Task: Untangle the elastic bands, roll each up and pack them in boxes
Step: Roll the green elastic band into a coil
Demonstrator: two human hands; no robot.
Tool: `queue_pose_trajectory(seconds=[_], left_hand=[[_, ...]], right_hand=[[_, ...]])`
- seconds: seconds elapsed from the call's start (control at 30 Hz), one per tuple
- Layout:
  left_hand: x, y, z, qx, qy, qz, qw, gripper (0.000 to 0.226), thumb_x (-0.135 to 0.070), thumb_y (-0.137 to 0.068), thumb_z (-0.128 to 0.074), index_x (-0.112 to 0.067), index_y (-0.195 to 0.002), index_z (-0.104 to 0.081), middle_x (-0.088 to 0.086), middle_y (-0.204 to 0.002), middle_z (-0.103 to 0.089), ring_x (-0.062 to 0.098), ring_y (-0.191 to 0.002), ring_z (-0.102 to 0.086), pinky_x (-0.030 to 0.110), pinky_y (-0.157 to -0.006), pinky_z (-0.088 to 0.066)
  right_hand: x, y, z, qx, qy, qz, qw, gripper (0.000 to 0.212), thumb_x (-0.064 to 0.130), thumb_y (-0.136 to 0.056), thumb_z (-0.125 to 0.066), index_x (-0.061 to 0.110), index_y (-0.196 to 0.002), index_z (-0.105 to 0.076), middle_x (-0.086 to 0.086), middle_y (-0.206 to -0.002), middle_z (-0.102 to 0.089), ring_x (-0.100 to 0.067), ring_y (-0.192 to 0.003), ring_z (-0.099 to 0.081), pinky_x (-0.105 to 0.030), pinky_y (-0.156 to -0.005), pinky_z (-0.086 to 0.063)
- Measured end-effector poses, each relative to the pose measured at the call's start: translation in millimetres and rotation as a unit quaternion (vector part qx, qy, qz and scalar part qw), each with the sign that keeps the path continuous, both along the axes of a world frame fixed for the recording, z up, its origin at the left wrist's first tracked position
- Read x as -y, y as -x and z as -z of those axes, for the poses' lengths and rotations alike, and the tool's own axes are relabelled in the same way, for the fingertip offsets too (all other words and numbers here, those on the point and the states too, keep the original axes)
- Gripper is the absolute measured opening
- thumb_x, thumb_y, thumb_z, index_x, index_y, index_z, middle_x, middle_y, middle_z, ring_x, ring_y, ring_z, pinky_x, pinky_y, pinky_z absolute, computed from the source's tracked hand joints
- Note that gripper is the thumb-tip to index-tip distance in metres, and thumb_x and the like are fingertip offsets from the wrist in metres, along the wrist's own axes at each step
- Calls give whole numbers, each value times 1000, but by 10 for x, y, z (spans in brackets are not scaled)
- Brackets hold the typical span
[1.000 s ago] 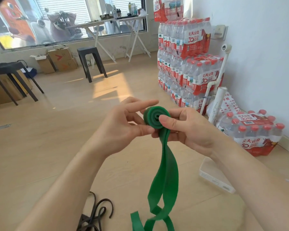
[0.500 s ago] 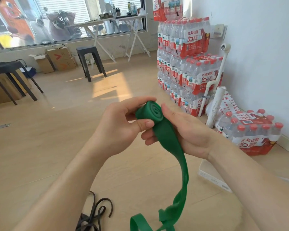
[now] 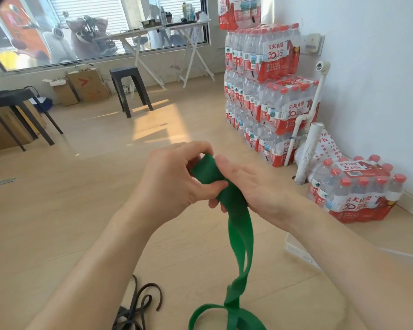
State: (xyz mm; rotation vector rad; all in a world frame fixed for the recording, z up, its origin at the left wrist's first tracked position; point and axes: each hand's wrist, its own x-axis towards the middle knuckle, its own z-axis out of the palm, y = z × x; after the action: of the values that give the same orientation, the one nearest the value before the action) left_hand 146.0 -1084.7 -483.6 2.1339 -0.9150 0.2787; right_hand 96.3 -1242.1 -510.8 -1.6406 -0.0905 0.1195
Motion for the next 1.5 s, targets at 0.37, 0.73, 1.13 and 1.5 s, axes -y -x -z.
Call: queue_pose_trajectory(seconds=[0.37, 0.73, 1.13, 1.5], left_hand=[[6, -8, -26, -124, -3, 80, 989, 62, -21, -51, -92, -29, -103, -58, -4, -93, -60, 12, -89, -57, 35, -80, -52], [-163, -64, -122, -188, 48, 139, 971, 61, -24, -46, -87, -15, -104, -70, 0, -94, -75, 25, -92, -68, 42, -83, -52], [-194, -111, -120, -176, 72, 23, 981, 44, 7, -62, -80, -29, -85, -68, -11, -80, -74, 7, -72, -70, 16, -65, -54], [-192, -136, -90, -147, -33, 33, 988, 39, 1, -68, -80, -32, -88, -71, -14, -79, -73, 13, -76, -69, 21, -69, -54]], right_hand=[[161, -14, 19, 44, 2, -70, 997, 47, 51, -83, -51, 6, -88, -64, -6, -74, -64, -21, -73, -59, -30, -71, -49], [180, -12, 16, -23, -126, -213, 969, 51, 58, -80, -58, 11, -98, -64, -11, -84, -67, -21, -71, -58, -27, -71, -50], [-50, 70, -11, 181, 301, 103, 931, 61, 32, -77, -77, 33, -129, -44, 10, -75, -66, -2, -77, -60, -12, -68, -45], [-17, 11, 25, 243, 340, 67, 906, 66, 33, -82, -73, 42, -140, -43, 9, -86, -71, -10, -85, -65, -32, -81, -52]])
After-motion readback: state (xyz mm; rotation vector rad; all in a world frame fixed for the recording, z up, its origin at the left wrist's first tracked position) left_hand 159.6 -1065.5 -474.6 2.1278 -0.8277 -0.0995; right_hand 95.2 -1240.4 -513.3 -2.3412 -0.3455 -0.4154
